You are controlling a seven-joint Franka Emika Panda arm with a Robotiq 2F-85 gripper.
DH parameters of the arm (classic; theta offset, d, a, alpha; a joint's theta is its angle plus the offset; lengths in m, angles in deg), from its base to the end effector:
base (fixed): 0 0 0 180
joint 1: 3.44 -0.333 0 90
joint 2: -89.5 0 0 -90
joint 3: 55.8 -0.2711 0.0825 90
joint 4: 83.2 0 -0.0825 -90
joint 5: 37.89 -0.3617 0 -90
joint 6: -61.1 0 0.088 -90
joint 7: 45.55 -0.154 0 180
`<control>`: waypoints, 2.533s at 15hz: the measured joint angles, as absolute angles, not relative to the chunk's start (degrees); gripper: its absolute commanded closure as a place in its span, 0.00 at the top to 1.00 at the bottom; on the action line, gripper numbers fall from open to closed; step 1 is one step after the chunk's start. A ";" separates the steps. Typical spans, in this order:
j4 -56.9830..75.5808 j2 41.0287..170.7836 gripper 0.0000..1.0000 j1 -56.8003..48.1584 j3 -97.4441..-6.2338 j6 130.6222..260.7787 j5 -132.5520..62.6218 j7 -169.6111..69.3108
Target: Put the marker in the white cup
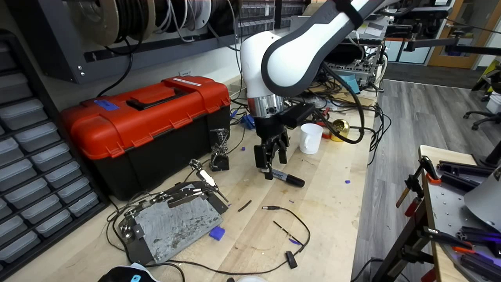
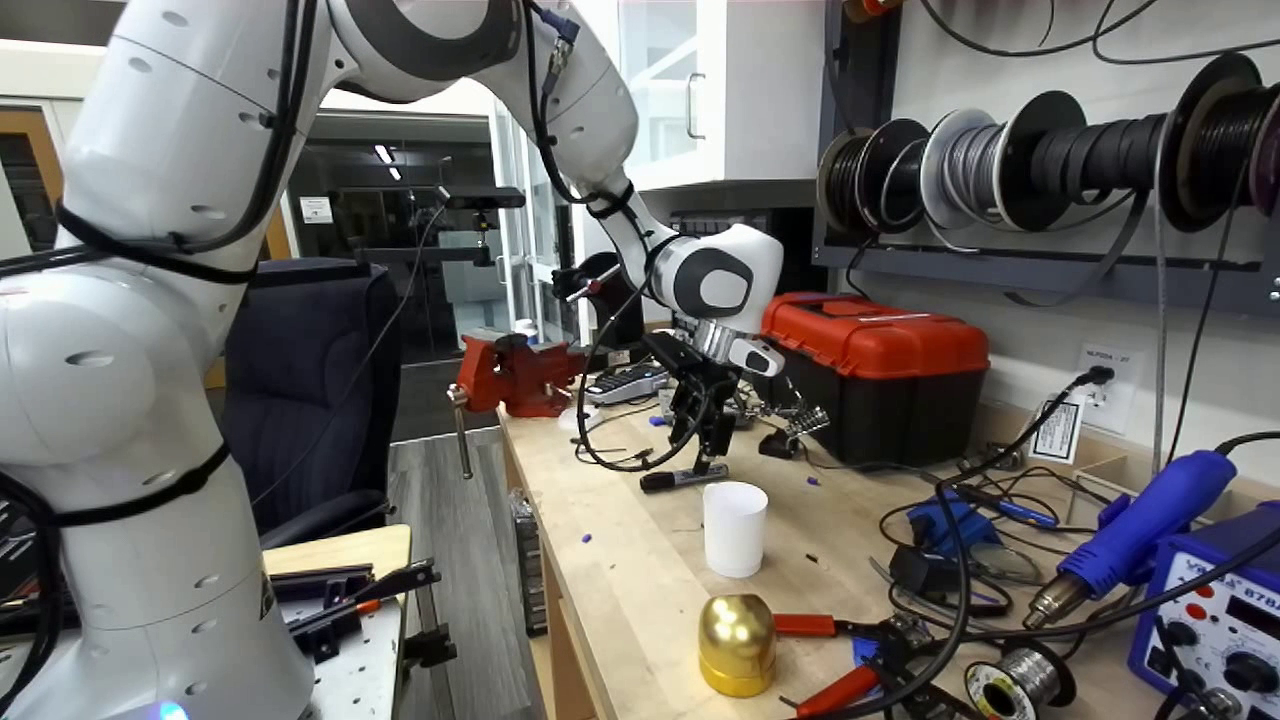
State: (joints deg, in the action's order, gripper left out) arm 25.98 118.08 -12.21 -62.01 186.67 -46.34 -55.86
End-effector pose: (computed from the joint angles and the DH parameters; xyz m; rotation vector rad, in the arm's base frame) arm 0.5387 0.1575 0.1529 -3.0063 0.0373 0.3660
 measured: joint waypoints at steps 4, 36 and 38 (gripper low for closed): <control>25.62 119.12 1.00 -12.18 -61.99 186.67 -46.41 -55.86; 36.32 102.09 0.04 -10.90 -58.84 193.68 -46.02 -55.82; 38.71 99.04 0.04 -10.03 -58.44 194.73 -46.39 -55.83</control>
